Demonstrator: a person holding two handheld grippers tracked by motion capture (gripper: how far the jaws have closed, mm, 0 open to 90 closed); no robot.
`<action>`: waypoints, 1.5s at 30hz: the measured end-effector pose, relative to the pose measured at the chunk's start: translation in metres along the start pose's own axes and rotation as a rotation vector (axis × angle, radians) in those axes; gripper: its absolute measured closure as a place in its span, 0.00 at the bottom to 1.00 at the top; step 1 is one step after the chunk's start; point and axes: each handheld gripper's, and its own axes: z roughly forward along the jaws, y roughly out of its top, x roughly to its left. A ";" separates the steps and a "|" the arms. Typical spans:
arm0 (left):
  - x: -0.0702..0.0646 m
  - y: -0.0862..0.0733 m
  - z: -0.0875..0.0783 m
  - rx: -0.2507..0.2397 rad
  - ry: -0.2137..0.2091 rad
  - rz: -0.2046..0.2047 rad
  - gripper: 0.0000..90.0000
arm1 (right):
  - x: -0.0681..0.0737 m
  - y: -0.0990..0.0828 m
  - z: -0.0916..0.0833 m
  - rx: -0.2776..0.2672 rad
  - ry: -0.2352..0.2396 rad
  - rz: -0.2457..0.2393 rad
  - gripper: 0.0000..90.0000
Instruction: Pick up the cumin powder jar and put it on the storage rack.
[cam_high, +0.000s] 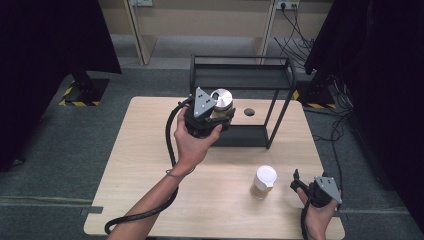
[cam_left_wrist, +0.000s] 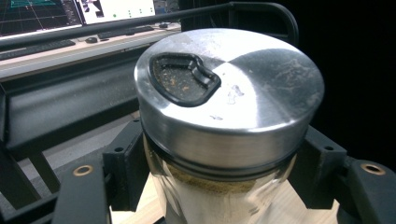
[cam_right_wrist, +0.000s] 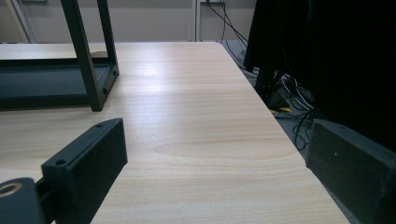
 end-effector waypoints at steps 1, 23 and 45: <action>0.000 0.001 0.000 -0.002 0.000 -0.002 0.34 | 0.000 0.000 0.000 0.000 0.000 0.001 0.06; 0.013 0.030 -0.002 -0.018 0.022 -0.016 0.34 | 0.000 0.000 0.000 0.000 0.000 -0.001 0.06; 0.027 0.068 0.010 -0.006 0.091 -0.022 0.34 | 0.001 0.000 0.000 -0.001 0.001 -0.008 0.06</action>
